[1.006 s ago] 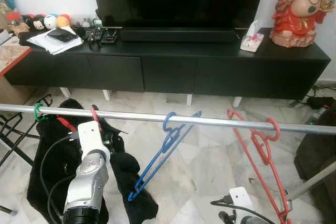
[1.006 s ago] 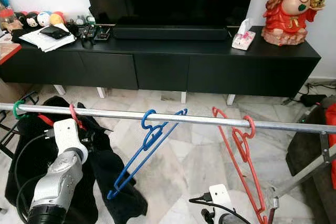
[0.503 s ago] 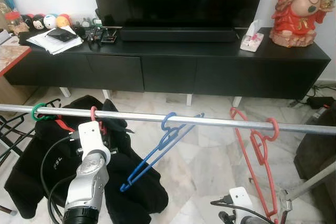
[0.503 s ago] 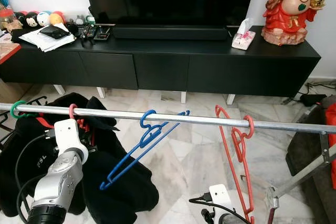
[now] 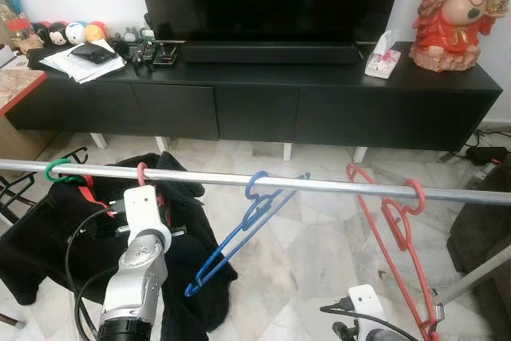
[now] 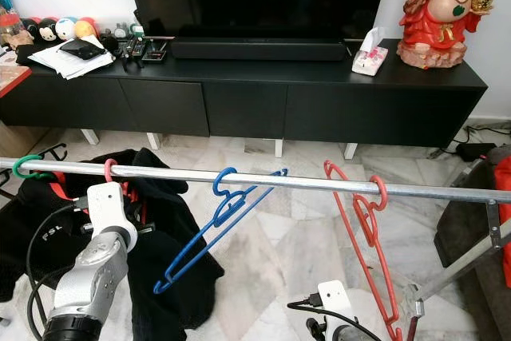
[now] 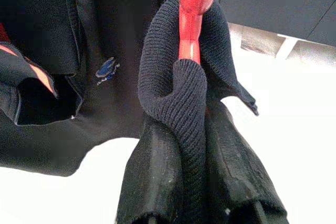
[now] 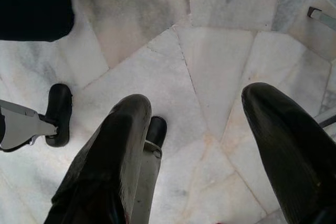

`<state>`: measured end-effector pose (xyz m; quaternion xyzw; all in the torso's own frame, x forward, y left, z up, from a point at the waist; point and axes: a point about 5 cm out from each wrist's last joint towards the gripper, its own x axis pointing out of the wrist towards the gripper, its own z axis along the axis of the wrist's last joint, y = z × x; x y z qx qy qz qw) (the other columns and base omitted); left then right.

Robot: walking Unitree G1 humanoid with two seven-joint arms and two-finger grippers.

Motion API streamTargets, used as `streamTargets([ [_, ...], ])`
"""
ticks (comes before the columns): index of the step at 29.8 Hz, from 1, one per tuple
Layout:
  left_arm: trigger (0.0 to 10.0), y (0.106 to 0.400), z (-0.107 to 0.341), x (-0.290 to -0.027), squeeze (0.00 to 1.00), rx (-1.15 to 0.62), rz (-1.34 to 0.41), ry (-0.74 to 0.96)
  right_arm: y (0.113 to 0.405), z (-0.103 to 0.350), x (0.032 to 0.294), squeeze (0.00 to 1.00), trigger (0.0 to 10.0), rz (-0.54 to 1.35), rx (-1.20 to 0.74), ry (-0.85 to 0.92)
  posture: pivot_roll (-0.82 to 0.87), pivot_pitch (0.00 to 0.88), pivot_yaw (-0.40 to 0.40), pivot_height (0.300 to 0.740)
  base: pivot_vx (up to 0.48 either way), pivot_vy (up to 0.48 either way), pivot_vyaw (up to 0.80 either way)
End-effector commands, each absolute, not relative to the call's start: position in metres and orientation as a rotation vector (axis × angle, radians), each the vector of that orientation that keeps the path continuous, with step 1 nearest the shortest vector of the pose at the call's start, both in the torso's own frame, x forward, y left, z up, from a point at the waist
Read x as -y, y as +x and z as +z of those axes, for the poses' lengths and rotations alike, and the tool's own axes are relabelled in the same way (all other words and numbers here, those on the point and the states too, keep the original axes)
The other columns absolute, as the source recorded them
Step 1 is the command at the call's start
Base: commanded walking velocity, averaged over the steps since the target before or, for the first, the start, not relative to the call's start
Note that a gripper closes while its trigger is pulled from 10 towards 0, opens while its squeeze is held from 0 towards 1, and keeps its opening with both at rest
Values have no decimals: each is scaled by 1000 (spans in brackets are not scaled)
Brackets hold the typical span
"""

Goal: Hang hanger

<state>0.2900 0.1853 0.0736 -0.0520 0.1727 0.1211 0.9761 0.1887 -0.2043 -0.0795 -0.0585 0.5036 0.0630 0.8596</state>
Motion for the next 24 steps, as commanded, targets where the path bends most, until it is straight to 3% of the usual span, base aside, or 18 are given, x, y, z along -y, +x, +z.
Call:
streamTargets([
  [1,0,285,72,-189,0,-347,248,-89,189,-79,203,0,10000,139,-1055,-126,-20,3,18,740,0,0,0],
  [12,0,262,97,-185,0,-117,122,50,189,-79,204,0,10000,138,-1054,-130,-13,1,16,740,0,0,0],
  [19,0,255,97,-185,0,-110,117,59,189,-79,204,0,10000,140,-1055,-132,-13,2,15,740,0,0,0],
  [20,3098,244,93,-187,0,-104,112,76,190,-79,204,0,10000,140,-1055,-133,-11,2,12,740,0,0,0],
  [21,3098,231,90,-188,0,-99,104,97,190,-79,205,0,10000,141,-1055,-134,-11,2,12,740,0,0,0],
  [22,10000,220,82,-189,0,-114,100,108,190,-79,205,0,10000,142,-1055,-135,-12,2,13,740,0,0,0],
  [24,10000,203,69,-192,0,-151,98,126,190,-79,205,0,10000,142,-1055,-137,-11,2,13,740,0,0,0],
])
